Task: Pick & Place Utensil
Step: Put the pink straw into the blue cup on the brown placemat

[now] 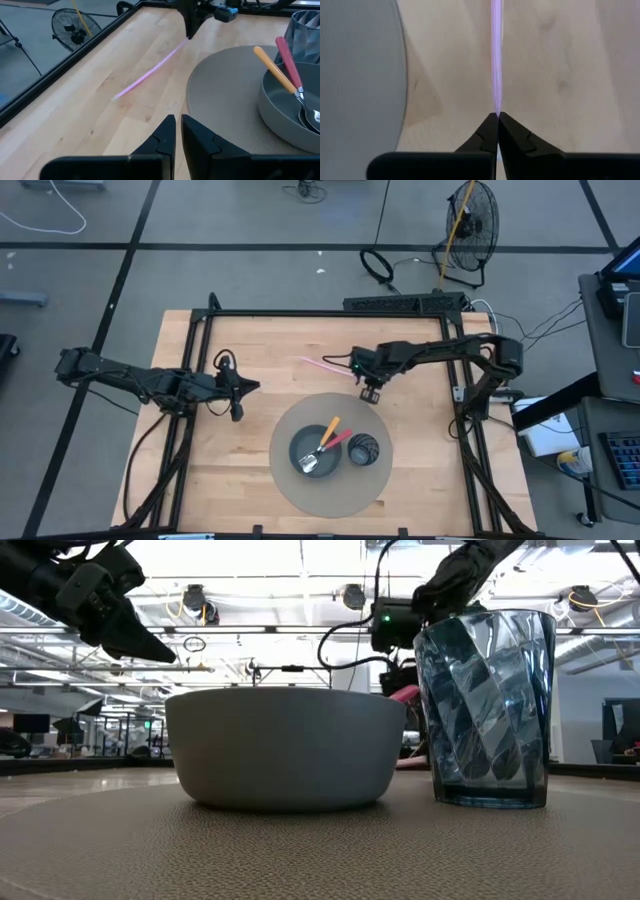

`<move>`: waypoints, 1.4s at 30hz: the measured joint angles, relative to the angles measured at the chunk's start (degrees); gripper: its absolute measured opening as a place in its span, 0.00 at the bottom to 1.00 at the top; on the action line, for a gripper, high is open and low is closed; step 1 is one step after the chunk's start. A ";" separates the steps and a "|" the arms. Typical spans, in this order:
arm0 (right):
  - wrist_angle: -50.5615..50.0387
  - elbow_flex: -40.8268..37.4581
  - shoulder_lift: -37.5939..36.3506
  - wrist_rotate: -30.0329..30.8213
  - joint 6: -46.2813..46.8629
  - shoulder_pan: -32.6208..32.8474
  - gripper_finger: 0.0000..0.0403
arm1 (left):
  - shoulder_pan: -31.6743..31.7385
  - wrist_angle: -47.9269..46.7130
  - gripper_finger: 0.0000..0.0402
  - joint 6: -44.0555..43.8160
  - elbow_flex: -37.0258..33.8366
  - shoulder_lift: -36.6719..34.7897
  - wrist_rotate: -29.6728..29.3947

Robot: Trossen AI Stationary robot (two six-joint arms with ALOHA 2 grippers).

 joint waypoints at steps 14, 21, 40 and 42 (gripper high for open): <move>-22.10 -0.52 -8.34 -0.47 10.24 1.13 0.00 | 0.00 0.11 0.09 -0.02 0.00 -0.02 0.01; -20.81 -10.21 -8.47 -9.21 13.48 1.53 0.00 | 0.00 0.13 0.09 -0.58 0.00 0.00 0.03; -12.04 -19.75 -12.74 -12.39 15.55 4.13 0.04 | 0.04 2.52 0.09 1.51 0.00 0.00 -0.19; -10.71 -19.69 -14.40 -12.38 15.40 4.13 0.08 | 0.07 2.56 0.09 1.51 0.00 -0.02 -0.28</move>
